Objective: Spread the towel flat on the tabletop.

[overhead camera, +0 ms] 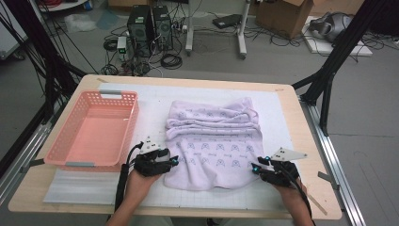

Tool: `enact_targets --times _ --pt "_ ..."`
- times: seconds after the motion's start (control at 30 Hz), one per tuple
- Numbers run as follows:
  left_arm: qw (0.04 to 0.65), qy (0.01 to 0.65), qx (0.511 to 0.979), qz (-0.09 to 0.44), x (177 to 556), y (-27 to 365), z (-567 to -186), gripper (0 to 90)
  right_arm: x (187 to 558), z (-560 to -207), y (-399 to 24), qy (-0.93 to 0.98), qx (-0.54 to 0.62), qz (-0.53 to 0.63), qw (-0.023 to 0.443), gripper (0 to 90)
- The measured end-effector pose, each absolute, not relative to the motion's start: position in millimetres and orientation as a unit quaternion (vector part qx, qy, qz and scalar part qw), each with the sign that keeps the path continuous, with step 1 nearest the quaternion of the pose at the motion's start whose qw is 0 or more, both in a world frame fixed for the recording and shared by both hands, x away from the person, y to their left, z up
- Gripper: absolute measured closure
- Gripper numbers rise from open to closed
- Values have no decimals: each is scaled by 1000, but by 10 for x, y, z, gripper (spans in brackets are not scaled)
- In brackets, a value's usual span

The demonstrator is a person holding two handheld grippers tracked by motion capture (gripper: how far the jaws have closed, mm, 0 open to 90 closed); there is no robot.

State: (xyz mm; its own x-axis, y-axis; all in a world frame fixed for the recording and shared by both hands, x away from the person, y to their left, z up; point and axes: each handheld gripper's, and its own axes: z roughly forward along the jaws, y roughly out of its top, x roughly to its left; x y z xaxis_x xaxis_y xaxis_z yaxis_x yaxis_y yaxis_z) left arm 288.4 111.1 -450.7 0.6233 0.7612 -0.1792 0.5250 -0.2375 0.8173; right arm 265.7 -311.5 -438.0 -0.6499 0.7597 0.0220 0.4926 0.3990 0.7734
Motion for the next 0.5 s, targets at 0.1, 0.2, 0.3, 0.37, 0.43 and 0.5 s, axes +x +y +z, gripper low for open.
enact_targets --times 0.1,0.2,0.3,0.37,0.43,0.5 --pt "443 405 790 125 2869 1068 -4520 627 2656 -4417 -3028 838 371 363 169 699" --pt "428 388 804 138 2840 1013 -4514 867 2708 -4405 -2960 844 363 358 170 872" --pt "432 391 793 176 2811 1077 -4488 869 2796 -4387 -2886 839 372 357 173 876" --pt "436 396 788 182 2810 1117 -4476 869 2835 -4390 -2853 838 375 356 175 877" --pt "446 408 777 175 2816 1201 -4466 870 2950 -4389 -2719 839 374 347 189 880" --pt "453 411 773 169 2814 1264 -4483 869 3035 -4380 -2638 837 377 343 198 881"
